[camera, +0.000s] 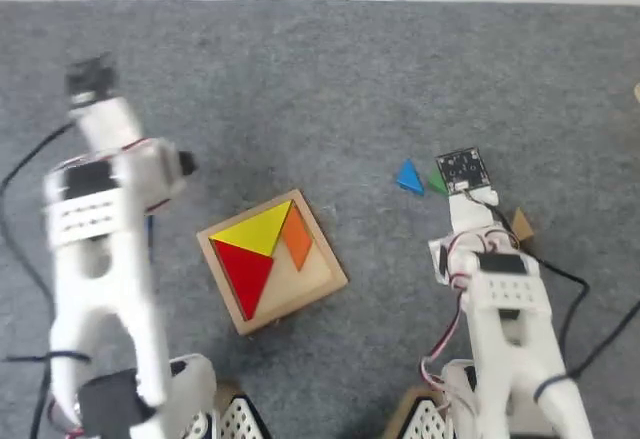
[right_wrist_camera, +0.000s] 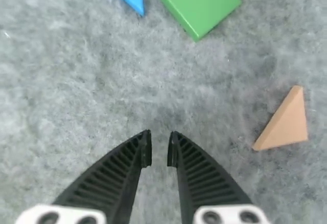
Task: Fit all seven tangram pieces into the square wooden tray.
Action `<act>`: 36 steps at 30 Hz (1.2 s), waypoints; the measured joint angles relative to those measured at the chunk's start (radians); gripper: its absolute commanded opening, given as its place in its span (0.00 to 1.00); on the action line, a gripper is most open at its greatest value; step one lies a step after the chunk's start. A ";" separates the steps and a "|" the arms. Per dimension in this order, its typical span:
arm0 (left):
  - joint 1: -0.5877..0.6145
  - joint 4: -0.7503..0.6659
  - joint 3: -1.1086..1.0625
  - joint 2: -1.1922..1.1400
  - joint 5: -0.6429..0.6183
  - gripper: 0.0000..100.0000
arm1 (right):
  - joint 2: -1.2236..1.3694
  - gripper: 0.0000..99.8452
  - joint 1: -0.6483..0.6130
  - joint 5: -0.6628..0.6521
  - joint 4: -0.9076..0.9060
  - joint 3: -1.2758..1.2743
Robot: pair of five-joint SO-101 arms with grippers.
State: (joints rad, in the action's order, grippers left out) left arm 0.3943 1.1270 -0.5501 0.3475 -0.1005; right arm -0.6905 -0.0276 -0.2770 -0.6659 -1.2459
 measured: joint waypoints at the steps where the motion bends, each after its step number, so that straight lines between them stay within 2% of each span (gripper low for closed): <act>1: 0.044 0.032 0.000 -0.012 0.054 0.26 | -0.037 0.07 0.002 0.000 -0.003 -0.015; 4: 0.135 0.132 0.000 -0.072 0.193 0.26 | -0.118 0.07 0.000 -0.023 -0.025 -0.041; 6: 0.176 0.167 0.000 -0.115 0.242 0.26 | -0.140 0.07 0.002 -0.054 -0.061 -0.041; 12: 0.187 0.172 0.000 -0.135 0.192 0.26 | -0.133 0.07 0.086 -0.140 -0.218 0.078; 16: 0.124 0.083 -0.086 -0.135 0.127 0.26 | -0.083 0.08 0.190 -0.187 -0.390 0.322; 19: 0.081 -0.008 -0.173 -0.135 0.101 0.26 | -0.025 0.13 0.209 -0.259 -0.489 0.508; 25: 0.074 -0.083 -0.198 -0.138 0.089 0.26 | 0.183 0.28 0.098 -0.296 -0.488 0.615; 31: 0.120 -0.092 -0.198 -0.138 0.044 0.26 | 0.295 0.29 -0.037 -0.253 -0.350 0.618; 36: 0.175 -0.095 -0.196 -0.138 0.029 0.26 | 0.382 0.29 -0.084 -0.209 -0.281 0.618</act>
State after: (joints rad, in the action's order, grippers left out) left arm 0.5692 1.0319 -0.7465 0.2094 -0.0713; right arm -0.3084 -0.1120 -0.4856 -0.9467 -0.6276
